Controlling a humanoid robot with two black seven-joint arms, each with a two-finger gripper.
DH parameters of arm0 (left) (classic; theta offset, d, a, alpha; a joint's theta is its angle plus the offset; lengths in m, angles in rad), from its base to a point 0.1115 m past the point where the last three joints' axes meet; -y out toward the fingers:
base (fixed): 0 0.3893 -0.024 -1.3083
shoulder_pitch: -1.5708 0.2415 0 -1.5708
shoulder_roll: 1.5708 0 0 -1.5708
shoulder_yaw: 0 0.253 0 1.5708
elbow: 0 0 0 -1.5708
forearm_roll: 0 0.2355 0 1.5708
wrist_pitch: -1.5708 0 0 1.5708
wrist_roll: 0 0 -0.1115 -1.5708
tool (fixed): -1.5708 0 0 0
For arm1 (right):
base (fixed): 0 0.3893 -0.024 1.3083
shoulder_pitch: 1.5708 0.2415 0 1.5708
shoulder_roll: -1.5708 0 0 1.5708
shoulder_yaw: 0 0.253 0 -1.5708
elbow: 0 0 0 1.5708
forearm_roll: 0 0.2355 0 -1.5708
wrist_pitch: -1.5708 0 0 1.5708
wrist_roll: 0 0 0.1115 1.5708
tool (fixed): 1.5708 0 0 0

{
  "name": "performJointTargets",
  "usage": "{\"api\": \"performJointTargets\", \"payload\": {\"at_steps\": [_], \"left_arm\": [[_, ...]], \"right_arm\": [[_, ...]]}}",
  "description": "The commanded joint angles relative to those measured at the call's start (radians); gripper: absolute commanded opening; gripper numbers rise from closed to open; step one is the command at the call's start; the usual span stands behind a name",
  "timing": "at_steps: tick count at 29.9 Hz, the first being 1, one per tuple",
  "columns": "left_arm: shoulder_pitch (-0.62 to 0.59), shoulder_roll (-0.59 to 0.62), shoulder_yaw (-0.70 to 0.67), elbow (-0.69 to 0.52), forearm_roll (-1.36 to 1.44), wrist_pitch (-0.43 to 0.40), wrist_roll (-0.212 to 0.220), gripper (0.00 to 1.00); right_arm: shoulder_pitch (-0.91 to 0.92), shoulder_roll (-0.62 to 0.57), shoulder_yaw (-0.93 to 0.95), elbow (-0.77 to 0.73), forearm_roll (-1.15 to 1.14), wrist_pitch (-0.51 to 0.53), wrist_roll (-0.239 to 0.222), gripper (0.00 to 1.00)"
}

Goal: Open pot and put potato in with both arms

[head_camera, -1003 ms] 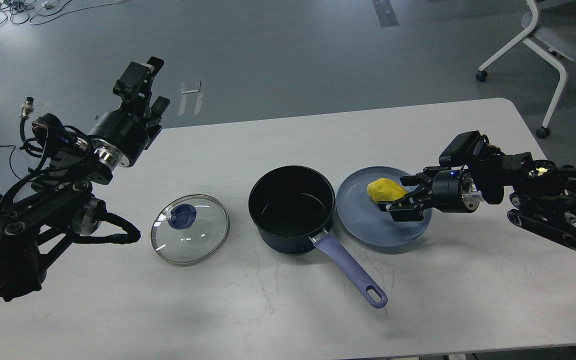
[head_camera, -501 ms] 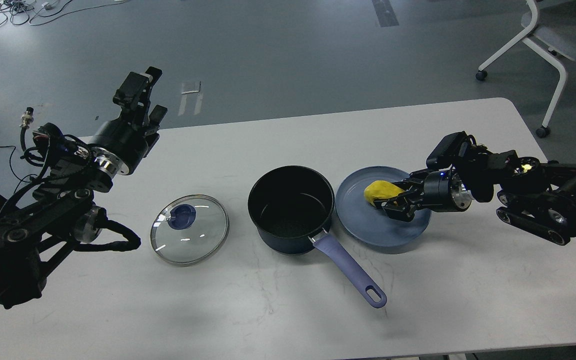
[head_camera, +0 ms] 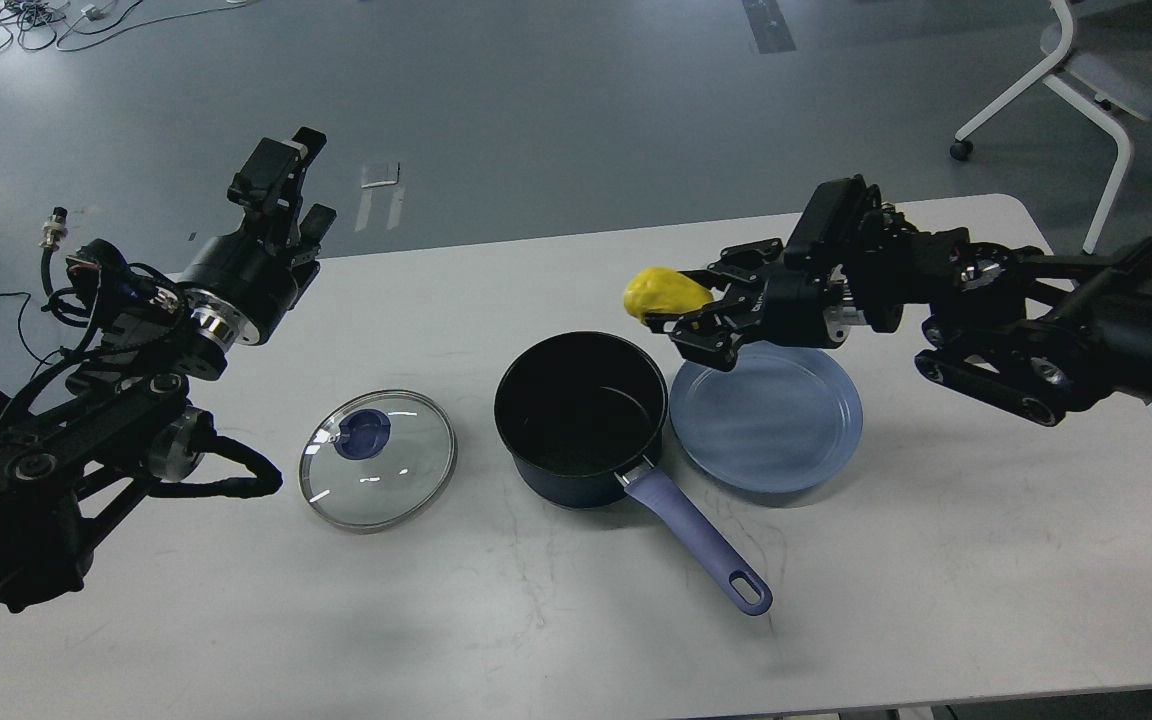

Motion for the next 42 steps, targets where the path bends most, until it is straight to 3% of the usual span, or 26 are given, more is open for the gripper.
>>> {"api": "performJointTargets", "payload": {"at_steps": [1,6,7,8,11,21,24,28,30,34,37,42], "left_arm": [[0.002,0.0,-0.009,0.0,-0.006,-0.001,0.002,0.99],[0.005,0.001,-0.015,0.0,-0.02,-0.006,0.034,0.99],[0.005,0.003,-0.015,0.0,-0.021,-0.007,0.045,0.99],[0.006,0.006,-0.016,0.0,-0.024,-0.008,0.05,0.99],[0.006,0.008,-0.023,0.0,-0.047,-0.008,0.05,1.0],[0.006,0.011,-0.024,0.0,-0.057,-0.009,0.051,0.99],[0.006,0.011,-0.039,0.0,-0.11,-0.011,0.071,0.99],[0.008,-0.002,-0.108,0.003,-0.207,-0.009,0.166,0.99],[0.009,-0.005,-0.118,0.004,-0.218,-0.009,0.172,0.99],[0.02,-0.006,-0.136,0.006,-0.279,-0.011,0.172,0.99],[0.023,-0.006,-0.153,0.006,-0.325,-0.02,0.172,0.99],[0.032,0.0,-0.177,0.005,-0.431,-0.115,0.171,0.99]], "right_arm": [[0.003,0.114,-0.042,-0.075,0.0,-0.001,0.0,0.27],[0.004,0.172,-0.076,-0.124,0.0,0.004,0.0,0.34],[0.006,0.187,-0.076,-0.131,0.009,0.011,0.0,0.52],[0.006,0.191,-0.075,-0.131,0.017,0.02,0.0,0.89],[0.007,0.191,-0.075,-0.123,0.04,0.025,0.0,1.0],[0.018,0.171,-0.07,-0.083,0.253,0.024,0.0,1.0],[0.03,0.161,-0.026,-0.088,0.31,0.021,0.0,1.0],[0.032,0.154,0.265,-0.068,0.851,0.082,0.0,1.0],[0.038,0.142,0.333,-0.06,1.049,0.115,-0.005,1.0],[0.015,0.048,0.547,-0.052,1.481,0.18,-0.224,1.0],[-0.047,0.04,0.636,-0.049,1.542,0.204,-0.29,1.0],[-0.15,0.023,0.743,-0.036,1.576,0.347,-0.334,1.0]]}}
